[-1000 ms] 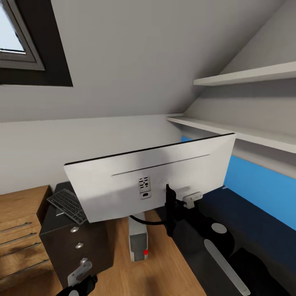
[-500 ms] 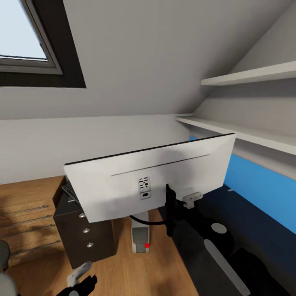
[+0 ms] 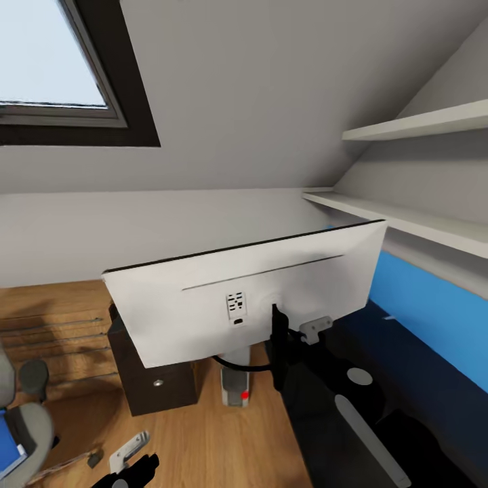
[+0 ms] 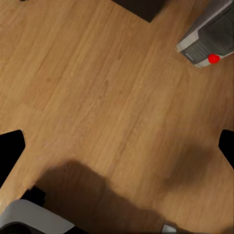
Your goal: In the bedroom, organize the workspace by keeping the computer under the desk, ensuring the monitor is on the desk, placing the keyboard on the desk next to the monitor, placing the mouse on the desk next to the keyboard, moving the folder from the swivel chair onto the desk next to the mouse, stacking the notebook on top of the folder with the pen on top of the notebook, and positioning the swivel chair next to the desk.
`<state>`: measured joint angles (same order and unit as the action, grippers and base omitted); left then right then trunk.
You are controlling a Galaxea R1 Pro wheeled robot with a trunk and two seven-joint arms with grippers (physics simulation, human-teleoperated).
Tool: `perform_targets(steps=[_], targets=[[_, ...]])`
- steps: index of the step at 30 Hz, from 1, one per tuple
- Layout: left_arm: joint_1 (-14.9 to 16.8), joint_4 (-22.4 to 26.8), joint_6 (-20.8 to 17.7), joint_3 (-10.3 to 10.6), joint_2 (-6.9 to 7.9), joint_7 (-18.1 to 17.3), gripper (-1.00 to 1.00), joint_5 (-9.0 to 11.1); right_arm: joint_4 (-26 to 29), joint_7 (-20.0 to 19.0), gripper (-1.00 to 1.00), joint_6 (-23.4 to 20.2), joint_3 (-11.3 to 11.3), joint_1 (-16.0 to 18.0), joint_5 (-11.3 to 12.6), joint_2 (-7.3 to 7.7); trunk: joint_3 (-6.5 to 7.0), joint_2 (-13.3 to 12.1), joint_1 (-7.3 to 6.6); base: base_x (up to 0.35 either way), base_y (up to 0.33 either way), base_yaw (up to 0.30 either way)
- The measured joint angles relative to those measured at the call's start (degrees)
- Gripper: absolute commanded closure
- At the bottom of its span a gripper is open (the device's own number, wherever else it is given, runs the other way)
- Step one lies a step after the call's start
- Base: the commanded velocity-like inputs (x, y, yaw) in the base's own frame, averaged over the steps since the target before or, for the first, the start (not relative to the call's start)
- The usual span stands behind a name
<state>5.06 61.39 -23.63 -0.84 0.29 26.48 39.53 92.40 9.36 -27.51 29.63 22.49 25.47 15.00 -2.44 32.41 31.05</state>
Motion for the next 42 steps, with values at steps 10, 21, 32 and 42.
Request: perform_targets(steps=[10, 21, 32, 42], targets=[[0.0, 0.0, 0.0, -0.1, 0.05, -0.1, -1.0, 0.1, 0.0, 0.0, 1.0, 0.0, 0.1, 0.0, 0.2, -0.67, 0.0, 0.0, 0.0, -0.261, -0.244, 0.087], [0.0, 0.1, 0.1, -0.2, 0.11, -0.2, -1.0, 0.3, 0.0, -1.7, 1.0, 0.1, 0.1, -0.1, 0.1, -0.68, 0.0, 0.0, -0.02, -0.123, -0.112, 0.003], [0.0, 0.3, 0.1, -0.3, 0.15, -0.2, -1.0, 0.6, 0.0, -1.9, 1.0, 0.1, 0.1, -0.1, 0.1, -0.72, 0.0, 0.0, -0.03, -0.005, -0.007, 0.0], [0.0, 0.5, 0.0, -0.2, -0.07, -0.1, -1.0, 0.1, 0.0, -2.0, 1.0, 0.1, 0.1, -0.1, 0.1, -0.7, 0.0, 0.0, 0.0, -0.149, -0.188, 0.0]])
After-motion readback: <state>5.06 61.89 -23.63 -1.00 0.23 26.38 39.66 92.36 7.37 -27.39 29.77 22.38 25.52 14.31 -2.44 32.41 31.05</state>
